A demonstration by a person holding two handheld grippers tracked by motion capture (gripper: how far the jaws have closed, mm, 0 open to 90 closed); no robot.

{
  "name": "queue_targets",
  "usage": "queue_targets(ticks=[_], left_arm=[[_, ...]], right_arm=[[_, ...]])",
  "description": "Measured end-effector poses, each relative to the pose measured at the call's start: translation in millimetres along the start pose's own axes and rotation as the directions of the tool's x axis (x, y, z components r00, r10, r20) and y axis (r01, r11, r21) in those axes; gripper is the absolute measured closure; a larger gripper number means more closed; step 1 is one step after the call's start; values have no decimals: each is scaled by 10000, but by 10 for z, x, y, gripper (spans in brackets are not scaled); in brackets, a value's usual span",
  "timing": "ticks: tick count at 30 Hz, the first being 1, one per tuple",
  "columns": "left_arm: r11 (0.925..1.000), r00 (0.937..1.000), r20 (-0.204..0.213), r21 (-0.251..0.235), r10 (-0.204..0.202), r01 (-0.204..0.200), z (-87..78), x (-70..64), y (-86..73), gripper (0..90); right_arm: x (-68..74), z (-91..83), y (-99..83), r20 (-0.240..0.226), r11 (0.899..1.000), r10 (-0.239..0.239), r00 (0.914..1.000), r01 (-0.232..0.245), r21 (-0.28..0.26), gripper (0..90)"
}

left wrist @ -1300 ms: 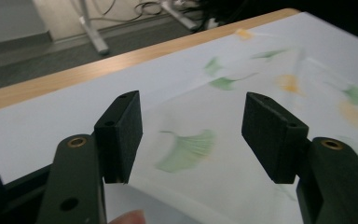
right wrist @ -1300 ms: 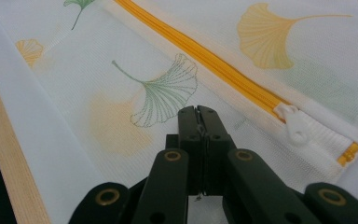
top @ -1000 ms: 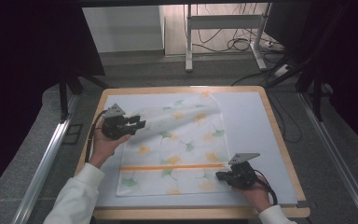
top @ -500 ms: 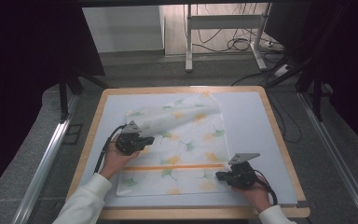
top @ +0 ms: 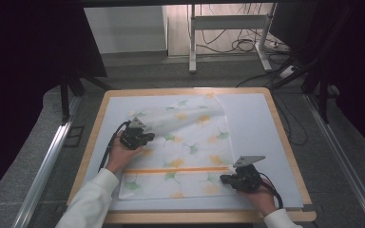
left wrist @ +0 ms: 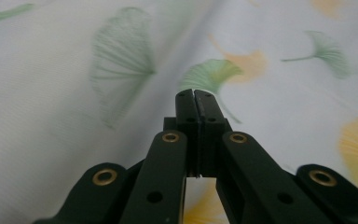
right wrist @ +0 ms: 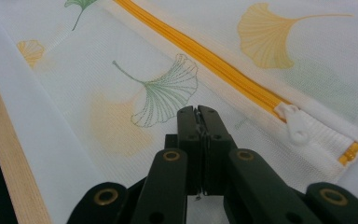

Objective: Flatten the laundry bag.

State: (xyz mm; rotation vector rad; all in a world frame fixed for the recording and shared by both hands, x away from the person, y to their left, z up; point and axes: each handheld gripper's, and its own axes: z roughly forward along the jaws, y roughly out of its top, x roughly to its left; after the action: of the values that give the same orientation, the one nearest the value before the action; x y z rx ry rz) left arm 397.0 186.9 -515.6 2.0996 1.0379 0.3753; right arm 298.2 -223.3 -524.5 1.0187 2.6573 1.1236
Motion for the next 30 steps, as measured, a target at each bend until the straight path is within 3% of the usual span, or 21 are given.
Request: queue_targets(ticks=[5,17,20,24,30], left_arm=[[9997,9989,-458,189,-117,125,85,196,66,900],[9930,9893,-1009,420,-1057,1104,263,575,94,900],[9915,9868,-1204,595,-1079,1156,336,626,107,897],[9836,9790,-1260,626,-1602,1690,378,716,115,899],[9848,9777,-1264,228,-1679,1721,245,719,155,899]], right_arm=[[-1,0,-1,-14,10000,17,10000,-17,-11,878],[-14,0,-2,-108,10000,64,9999,-64,-21,879],[-13,-1,-2,-113,10000,81,9999,-81,-9,879],[-13,-1,-3,-105,10000,81,9999,-81,-17,879],[-14,-2,-3,-117,10000,47,9999,-47,-6,879]])
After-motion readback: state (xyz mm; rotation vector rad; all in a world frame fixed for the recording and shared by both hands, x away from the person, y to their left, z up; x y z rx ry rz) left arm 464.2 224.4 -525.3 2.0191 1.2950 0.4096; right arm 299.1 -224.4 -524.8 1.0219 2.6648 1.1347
